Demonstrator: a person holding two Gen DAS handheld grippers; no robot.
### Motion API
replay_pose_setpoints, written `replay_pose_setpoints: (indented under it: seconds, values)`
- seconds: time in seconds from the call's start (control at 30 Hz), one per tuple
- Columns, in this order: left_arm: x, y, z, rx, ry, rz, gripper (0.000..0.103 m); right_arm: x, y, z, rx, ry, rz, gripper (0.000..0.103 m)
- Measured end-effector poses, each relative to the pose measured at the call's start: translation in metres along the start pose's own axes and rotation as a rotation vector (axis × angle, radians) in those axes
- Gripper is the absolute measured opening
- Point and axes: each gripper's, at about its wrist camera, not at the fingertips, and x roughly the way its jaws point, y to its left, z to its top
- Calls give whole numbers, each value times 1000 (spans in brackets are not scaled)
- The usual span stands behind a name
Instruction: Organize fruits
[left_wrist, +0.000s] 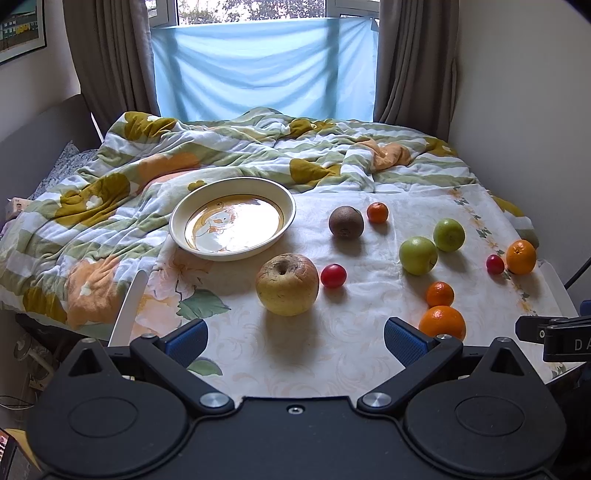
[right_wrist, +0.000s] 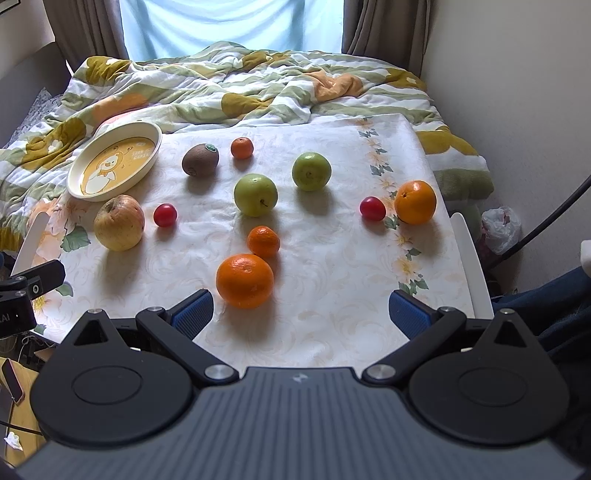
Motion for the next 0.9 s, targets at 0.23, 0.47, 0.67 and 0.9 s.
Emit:
replay_pose_setpoints:
  seconds: [0.23,0.47,0.67,0.9]
  values:
    - [0,1,0,0,0,1,103,0,-1,0,2,2,0,103]
    - [0,1,0,0,0,0,103,0,-1,0,0,3,2,103]
    - [0,2,0,-1,-1,0,103,0,-1,0,-2,3,3,103]
    - [-2,4,0,-2,-5,3,103,-1,-3,-1,-2,2,7,103]
